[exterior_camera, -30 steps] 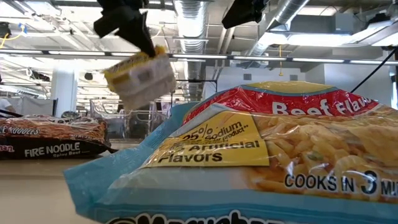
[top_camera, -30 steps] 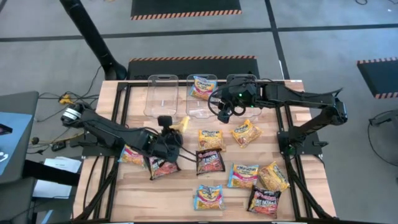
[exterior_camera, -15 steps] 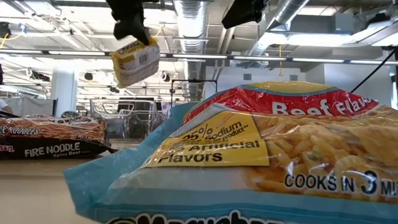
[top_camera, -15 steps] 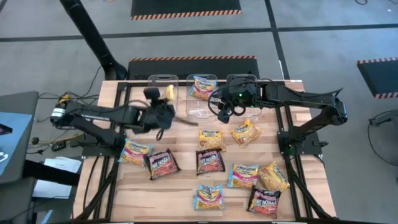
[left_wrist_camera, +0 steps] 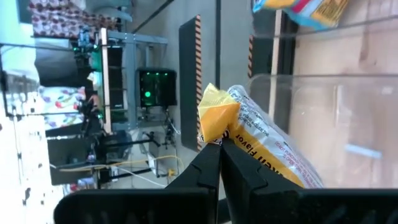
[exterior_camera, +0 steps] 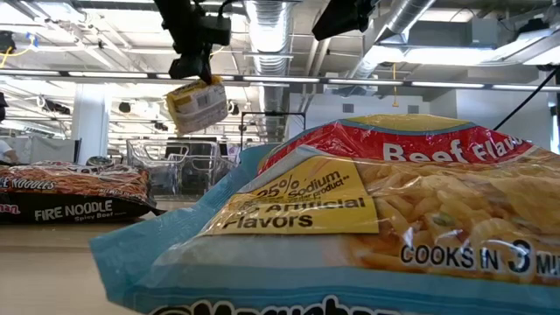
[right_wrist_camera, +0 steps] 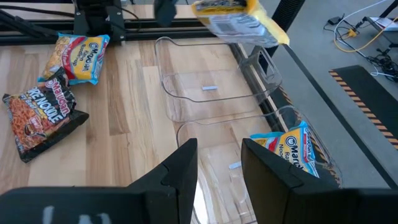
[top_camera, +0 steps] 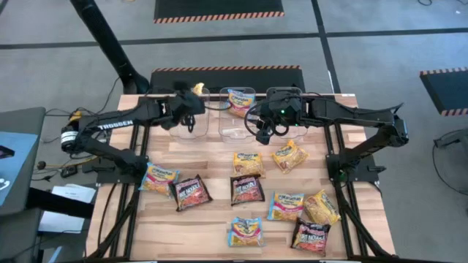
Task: Sort Maruchan noodles
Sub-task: Put the yellow noodle pack into the left transparent bin
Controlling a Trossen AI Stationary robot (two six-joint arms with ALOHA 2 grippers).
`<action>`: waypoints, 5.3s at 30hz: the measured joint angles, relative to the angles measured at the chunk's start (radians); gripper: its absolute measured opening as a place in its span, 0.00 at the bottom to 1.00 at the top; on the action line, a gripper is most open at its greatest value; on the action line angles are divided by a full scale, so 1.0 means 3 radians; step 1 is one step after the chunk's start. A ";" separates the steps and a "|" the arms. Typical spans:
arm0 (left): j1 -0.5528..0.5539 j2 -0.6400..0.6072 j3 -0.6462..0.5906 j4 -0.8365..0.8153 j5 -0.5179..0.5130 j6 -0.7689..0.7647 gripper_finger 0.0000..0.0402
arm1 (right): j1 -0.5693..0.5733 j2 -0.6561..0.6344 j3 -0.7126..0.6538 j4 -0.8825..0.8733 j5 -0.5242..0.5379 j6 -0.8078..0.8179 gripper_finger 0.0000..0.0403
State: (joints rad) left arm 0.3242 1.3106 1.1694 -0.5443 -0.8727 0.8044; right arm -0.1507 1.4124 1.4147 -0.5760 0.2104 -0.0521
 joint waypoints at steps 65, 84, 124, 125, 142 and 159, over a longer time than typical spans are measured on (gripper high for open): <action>0.1773 0.0478 0.0000 0.0346 0.3021 -0.0713 0.29 | 0.0036 0.0001 0.0000 -0.0001 -0.0001 -0.0028 0.37; 0.1786 0.1153 -0.0001 -0.0356 0.3308 -0.0553 0.29 | 0.0036 0.0011 0.0000 -0.0002 -0.0008 -0.0029 0.37; 0.1644 0.1634 0.0003 -0.0518 0.3417 -0.0677 0.02 | 0.0040 0.0582 0.0000 -0.0321 -0.0093 -0.0004 0.37; 0.1644 0.1634 0.0002 -0.0518 0.3432 -0.0702 0.01 | 0.0036 0.0582 0.0000 -0.0322 -0.0093 -0.0003 0.37; 0.1625 0.1366 -0.0009 -0.0647 0.3695 -0.0716 0.00 | -0.0079 0.0582 0.0000 -0.0311 -0.0084 -0.0001 0.37; 0.1561 0.1321 0.0254 -0.1138 0.3844 -0.0497 0.00 | -0.0077 0.0582 0.0000 -0.0327 -0.0084 -0.0003 0.37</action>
State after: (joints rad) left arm 0.7925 1.7069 1.2456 -0.8857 0.2806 0.6552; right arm -0.1738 1.5871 1.4147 -0.6743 0.1852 -0.0528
